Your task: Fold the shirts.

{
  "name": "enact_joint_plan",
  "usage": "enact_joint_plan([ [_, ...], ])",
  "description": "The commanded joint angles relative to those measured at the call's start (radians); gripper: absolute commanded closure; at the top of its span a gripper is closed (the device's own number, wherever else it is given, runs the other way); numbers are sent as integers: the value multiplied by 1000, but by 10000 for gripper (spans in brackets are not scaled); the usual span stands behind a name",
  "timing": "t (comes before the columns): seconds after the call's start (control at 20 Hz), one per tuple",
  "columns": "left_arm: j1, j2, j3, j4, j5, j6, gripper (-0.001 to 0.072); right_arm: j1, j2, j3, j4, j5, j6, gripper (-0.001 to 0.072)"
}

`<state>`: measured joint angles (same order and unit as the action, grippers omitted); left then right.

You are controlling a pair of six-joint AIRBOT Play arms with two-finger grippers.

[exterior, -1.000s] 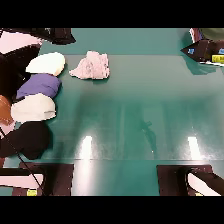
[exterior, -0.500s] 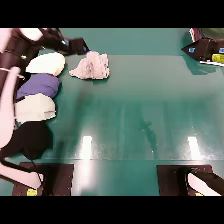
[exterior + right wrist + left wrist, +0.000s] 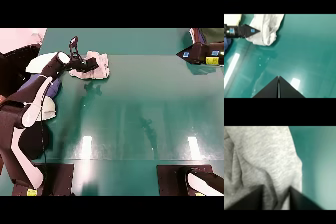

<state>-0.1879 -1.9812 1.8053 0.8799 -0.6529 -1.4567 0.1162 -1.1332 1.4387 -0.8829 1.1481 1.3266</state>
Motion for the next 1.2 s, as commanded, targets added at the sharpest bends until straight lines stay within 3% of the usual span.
enact_joint_plan([
  [0.0, 0, -14, 40, -29, 35, 26, 686, 1, -19, 0, 1, 8, 1, 699],
  [0.2, 25, 87, 166, 61, -74, 24, 689, -8, 29, 1, -8, -12, 1, 700],
  [0.4, 19, 357, 226, 257, -177, 25, 689, -53, 130, 1, -8, -54, 1, 700],
  [0.5, 9, 490, 225, 321, -306, 25, 689, -82, 182, 1, -7, -72, 1, 700],
  [0.75, -156, 627, 182, 426, -588, -7, 689, -156, 277, 1, -8, -77, 1, 699],
  [0.9, -313, 624, 57, 421, -613, -10, 682, -163, 307, 1, -8, -66, 1, 700],
  [0.95, -364, 624, -7, 419, -591, -10, 443, -163, 311, 1, -7, -66, 0, 700],
  [1.0, -404, 624, -68, 420, -555, -10, 114, -163, 314, 1, -7, -61, 1, 700],
  [1.05, -432, 624, -126, 420, -506, -9, 63, -163, 315, 1, -7, -52, 1, 700],
  [1.15, -431, 624, -176, 469, -483, -10, 63, -163, 315, 1, -6, -36, 1, 700],
])
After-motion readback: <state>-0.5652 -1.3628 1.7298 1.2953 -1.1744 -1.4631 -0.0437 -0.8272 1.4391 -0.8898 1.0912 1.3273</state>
